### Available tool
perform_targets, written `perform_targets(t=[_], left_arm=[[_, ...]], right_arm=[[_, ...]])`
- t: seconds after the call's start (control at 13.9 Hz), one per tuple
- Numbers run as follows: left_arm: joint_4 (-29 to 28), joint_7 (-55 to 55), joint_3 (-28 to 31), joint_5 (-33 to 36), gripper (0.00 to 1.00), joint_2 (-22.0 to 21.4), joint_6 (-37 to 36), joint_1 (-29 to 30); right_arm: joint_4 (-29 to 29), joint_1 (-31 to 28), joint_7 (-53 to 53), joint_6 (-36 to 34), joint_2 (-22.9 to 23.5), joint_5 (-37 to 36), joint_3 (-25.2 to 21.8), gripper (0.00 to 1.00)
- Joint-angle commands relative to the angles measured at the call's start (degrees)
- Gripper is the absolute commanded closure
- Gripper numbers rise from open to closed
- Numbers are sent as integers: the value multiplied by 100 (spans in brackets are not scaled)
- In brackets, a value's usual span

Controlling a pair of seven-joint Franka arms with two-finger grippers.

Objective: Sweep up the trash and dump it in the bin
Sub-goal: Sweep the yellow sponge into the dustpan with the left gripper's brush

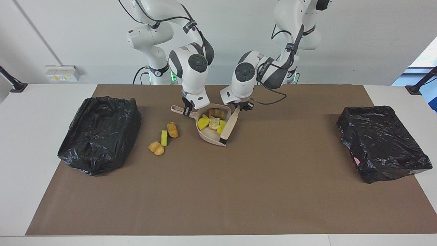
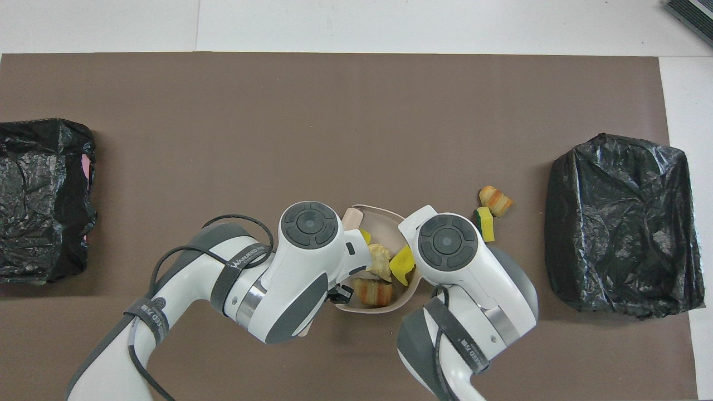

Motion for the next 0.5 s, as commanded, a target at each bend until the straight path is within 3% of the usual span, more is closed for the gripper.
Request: perform_targets(t=[0.0, 0.22, 0.43], left_arm=[[-120, -500, 120, -294, 100, -237, -33, 2], [-85, -1266, 129, -286, 100, -246, -253, 2], [-85, -1355, 147, -286, 100, -316, -446, 19]], right_arm=[[-153, -110, -190, 19, -157, 83, 35, 100], [-153, -110, -190, 19, -157, 83, 35, 100], [-153, -110, -190, 19, -157, 83, 35, 100]])
